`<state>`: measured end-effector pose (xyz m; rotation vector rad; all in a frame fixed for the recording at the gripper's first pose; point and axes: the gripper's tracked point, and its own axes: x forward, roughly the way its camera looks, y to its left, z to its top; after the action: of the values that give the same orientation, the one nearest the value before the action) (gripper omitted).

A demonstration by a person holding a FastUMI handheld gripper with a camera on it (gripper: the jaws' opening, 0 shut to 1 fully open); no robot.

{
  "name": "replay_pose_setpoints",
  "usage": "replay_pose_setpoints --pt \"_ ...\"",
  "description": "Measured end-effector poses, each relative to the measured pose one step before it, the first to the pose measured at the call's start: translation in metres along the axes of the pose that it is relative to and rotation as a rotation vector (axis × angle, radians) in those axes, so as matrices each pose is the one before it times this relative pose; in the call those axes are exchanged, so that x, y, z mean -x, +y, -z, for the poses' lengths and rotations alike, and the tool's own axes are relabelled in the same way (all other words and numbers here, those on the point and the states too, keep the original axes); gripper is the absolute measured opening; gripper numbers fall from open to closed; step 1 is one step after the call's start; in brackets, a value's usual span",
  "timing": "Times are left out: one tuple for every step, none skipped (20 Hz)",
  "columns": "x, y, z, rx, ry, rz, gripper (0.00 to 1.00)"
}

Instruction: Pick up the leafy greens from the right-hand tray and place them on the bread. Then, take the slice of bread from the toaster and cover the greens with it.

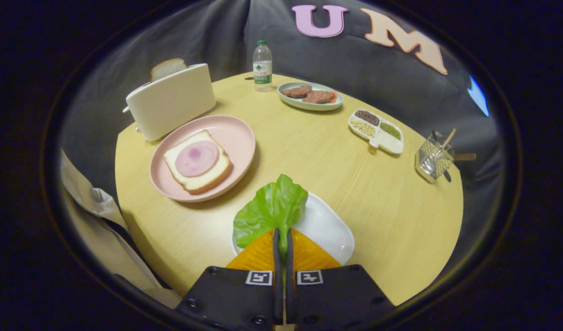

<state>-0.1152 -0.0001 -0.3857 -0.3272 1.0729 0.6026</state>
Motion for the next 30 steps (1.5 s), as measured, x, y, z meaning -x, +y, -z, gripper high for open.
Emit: replay_pose_setpoints --pt "0.00392 0.00172 -0.00481 0.00926 -0.00862 0.0072 0.06" --pt "0.00358 0.00211 -0.00729 0.00804 -0.01281 0.00436 0.06" --pt "0.00261 0.00355 -0.00594 0.00492 -0.00767 0.00095 0.06" --pt "0.00256 0.00337 -0.00558 0.00207 -0.0031 -0.00107 0.06" --pt "0.00184 0.0017 -0.0055 0.00547 -0.00428 0.00637 0.06" --pt "0.0015 0.00212 -0.00668 0.00973 -0.00796 0.00658 0.06" --pt "0.00187 0.00424 -0.00649 0.00525 -0.00607 -0.002 0.06" --pt "0.00086 0.00479 -0.00659 0.00023 -0.00515 -0.00388 0.06" --pt "-0.00006 0.00514 -0.00678 -0.00008 -0.00715 -0.00534 0.06" --pt "-0.00017 0.00576 -0.00677 0.00181 -0.00482 -0.00754 0.05" --pt "-0.00059 0.0052 -0.00686 0.00531 -0.00544 -0.00633 0.05" --pt "-0.00187 0.0056 -0.00728 0.00607 -0.00307 -0.00645 0.05" --pt "-0.00151 0.00651 -0.00621 0.00394 -0.00361 -0.00995 0.06" --pt "-0.00209 0.00737 -0.00703 0.00191 -0.00447 -0.01063 0.06" --pt "-0.0033 0.00784 -0.00619 0.00135 -0.00389 -0.01274 0.06" --pt "-0.00262 0.00706 -0.00667 0.00201 -0.00375 -0.01267 0.05" --pt "-0.00419 0.00763 -0.00631 0.00287 -0.00229 -0.01289 0.06" --pt "-0.00374 0.00743 -0.00617 0.00331 -0.00214 -0.01348 0.05" --pt "-0.00446 0.00789 -0.00555 0.00387 -0.00263 -0.01339 0.05" --pt "-0.00413 0.00811 -0.00638 0.00391 -0.00241 -0.01253 0.05" --pt "-0.00626 0.00764 -0.00406 0.00288 -0.00026 -0.01276 0.05" --pt "-0.00402 0.00741 -0.00432 0.00115 0.00023 -0.01376 0.05" --pt "-0.00487 0.0088 -0.00251 0.00114 0.00204 -0.01706 0.05" --pt "-0.00573 0.00909 -0.00318 0.00461 0.00222 -0.01544 0.05" --pt "-0.00562 0.00861 -0.00186 0.00605 0.00514 -0.01262 0.06" --pt "-0.00451 0.00681 -0.00175 0.00451 0.00294 -0.01237 0.06" --pt "-0.00479 0.00812 -0.00134 0.00039 -0.00002 -0.01505 0.06" --pt "-0.00409 0.00767 -0.00194 -0.00502 0.00271 -0.01845 0.06" --pt "-0.00504 0.00749 -0.00114 -0.00908 0.00301 -0.02106 0.06" --pt "-0.00415 0.00555 -0.00112 -0.00986 0.00182 -0.01433 0.06"
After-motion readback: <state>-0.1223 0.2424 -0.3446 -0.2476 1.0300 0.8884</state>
